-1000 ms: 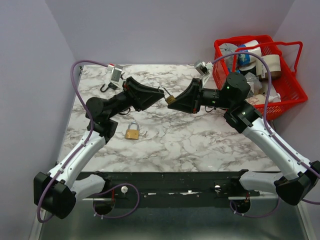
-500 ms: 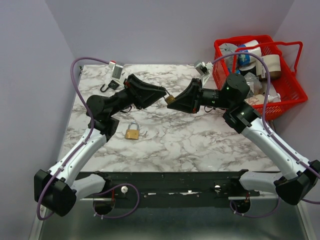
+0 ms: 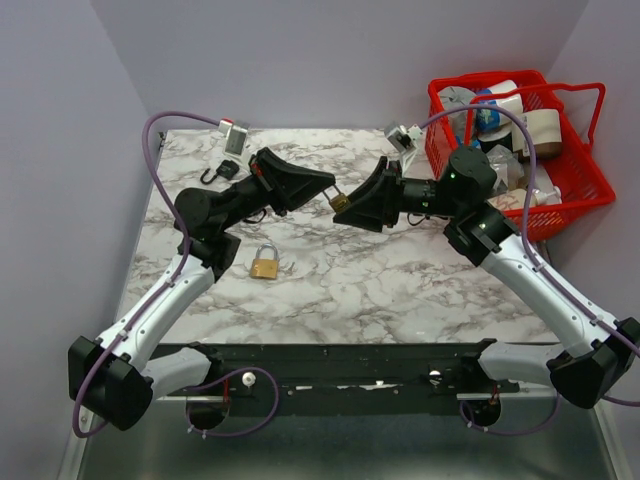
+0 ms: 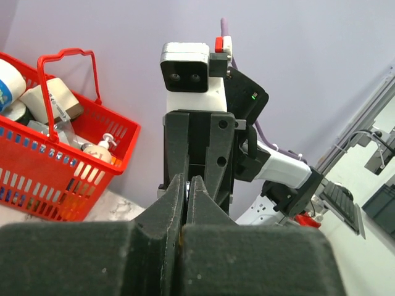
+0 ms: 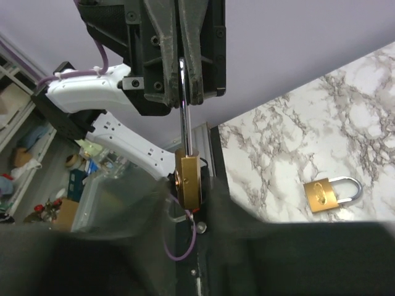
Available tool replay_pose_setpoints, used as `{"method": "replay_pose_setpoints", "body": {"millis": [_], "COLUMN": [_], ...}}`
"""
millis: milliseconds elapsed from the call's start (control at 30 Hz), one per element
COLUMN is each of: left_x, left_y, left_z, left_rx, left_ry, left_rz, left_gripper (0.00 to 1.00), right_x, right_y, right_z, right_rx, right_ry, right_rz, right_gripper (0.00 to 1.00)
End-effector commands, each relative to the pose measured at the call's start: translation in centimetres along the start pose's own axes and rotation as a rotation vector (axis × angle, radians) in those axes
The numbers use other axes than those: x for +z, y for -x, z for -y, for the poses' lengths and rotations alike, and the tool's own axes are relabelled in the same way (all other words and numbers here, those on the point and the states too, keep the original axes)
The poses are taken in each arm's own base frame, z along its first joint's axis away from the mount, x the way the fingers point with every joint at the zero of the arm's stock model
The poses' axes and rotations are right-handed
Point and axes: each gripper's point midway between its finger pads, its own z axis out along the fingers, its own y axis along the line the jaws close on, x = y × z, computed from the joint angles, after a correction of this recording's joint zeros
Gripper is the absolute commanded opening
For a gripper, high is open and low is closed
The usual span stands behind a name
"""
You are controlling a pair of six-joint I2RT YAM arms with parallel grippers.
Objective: Lock with the key
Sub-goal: Lock the lock.
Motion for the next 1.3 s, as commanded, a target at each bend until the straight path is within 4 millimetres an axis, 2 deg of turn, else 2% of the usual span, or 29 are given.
{"method": "replay_pose_setpoints", "body": {"millis": [0, 33, 100, 200, 333, 667, 933, 1133, 1267], "left_x": [-0.6, -0.9, -1.4, -1.9, -1.9, -1.8, -1.6, -1.4, -1.3], "left_y": [0.2, 0.1, -0.5, -0.9, -1.1, -1.8, -2.7, -2.7, -2.7], "left_z": [0.5, 0.7, 0.7, 0.8, 1.0, 0.4, 0.5, 0.1, -0.1], "left_rx": [0.028, 0.033, 0.014, 0.007, 0.005, -0.017, -0.036, -0.045, -0.050], "left_ry": [-0.019, -0.022, -0.027, -0.024, -0.029, -0.029, -0.038, -0.033, -0.027], "left_rz": [-0.018, -0.031, -0.072, -0.090, -0.091, -0.099, -0.116, -0.108, -0.101], "left_gripper": [0.00, 0.00, 0.00, 0.00, 0.00, 0.00, 0.00, 0.00, 0.00], "right_x": [-0.4, -0.8, -1.7, -3.0, -3.4, -2.2, -1.6, -1.4, -1.5], "right_y": [-1.1, -1.8, -3.3, -4.6, -4.2, -2.5, -1.7, -2.4, -2.7], "right_z": [0.1, 0.1, 0.8, 0.8, 0.1, -0.5, -0.8, -0.7, -0.9], "right_rx": [0.001, 0.015, 0.020, -0.011, -0.056, -0.045, -0.050, -0.047, -0.044], "right_ry": [0.001, -0.008, -0.033, -0.040, -0.038, 0.025, 0.045, 0.055, 0.058], "right_rz": [-0.043, -0.072, -0.133, -0.173, -0.158, -0.138, -0.126, -0.138, -0.142], "right_gripper": [0.70, 0.73, 0.73, 0.64, 0.51, 0.45, 0.35, 0.20, 0.15]}}
